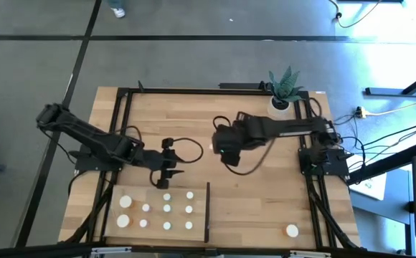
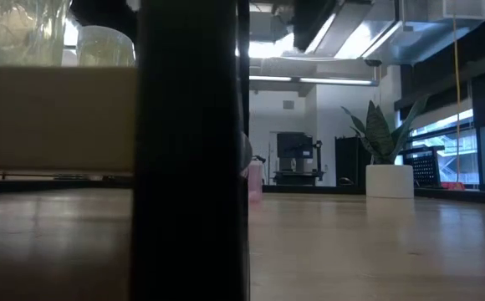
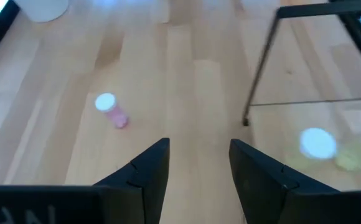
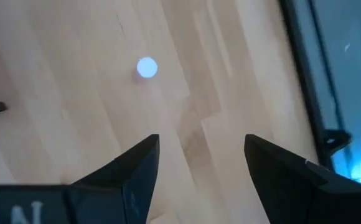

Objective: Pick and place medicine bottles onto shelf by color
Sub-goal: Put the pink pill bottle on the shelf aligned with the other pink pill bottle

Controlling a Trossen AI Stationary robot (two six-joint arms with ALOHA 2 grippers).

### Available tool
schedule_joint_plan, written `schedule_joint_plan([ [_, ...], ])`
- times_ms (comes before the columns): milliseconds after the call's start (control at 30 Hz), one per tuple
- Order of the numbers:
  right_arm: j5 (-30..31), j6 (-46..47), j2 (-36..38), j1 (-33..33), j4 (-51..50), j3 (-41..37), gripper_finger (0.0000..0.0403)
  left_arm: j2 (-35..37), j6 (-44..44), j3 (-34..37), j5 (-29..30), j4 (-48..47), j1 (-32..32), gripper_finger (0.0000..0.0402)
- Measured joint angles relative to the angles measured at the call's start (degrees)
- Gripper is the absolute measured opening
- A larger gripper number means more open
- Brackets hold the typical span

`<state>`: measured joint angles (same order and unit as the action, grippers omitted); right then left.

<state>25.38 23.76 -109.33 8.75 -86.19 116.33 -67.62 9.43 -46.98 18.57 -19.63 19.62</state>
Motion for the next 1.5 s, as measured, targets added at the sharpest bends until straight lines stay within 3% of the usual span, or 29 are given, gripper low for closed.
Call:
schedule_joint_plan([
  [200, 3.44, 2.84, 4.15, 5.06, -1.54, 0.00, 0.0236, -2.59, -1.01, 0.00, -0.38, 2.19, -3.28, 0.0160],
  [400, 9.05, 6.73, 7.00, 9.91, -3.69, -0.01, 0.0236, -4.13, -2.56, -0.01, -4.31, 4.97, -5.82, 0.0159],
  [633, 10.61, 8.40, 8.79, 15.38, -3.85, -0.72, 0.0236, -5.00, -4.00, 0.00, -4.59, 7.18, -7.47, 0.0159],
  [933, 18.79, 15.73, 11.93, 19.58, -3.79, -8.85, 0.0236, -7.29, -5.18, 0.00, -4.81, 8.95, -9.95, 0.0158],
  [1133, 18.65, 19.50, 13.45, 19.65, -3.23, -13.65, 0.0236, -11.86, -7.13, 0.00, -8.24, 12.05, -11.85, 0.0159],
  [1500, 18.07, 19.18, 13.47, 20.00, -3.52, -16.68, 0.0236, -19.31, -8.16, 0.00, -7.19, 20.94, -14.75, 0.0159],
])
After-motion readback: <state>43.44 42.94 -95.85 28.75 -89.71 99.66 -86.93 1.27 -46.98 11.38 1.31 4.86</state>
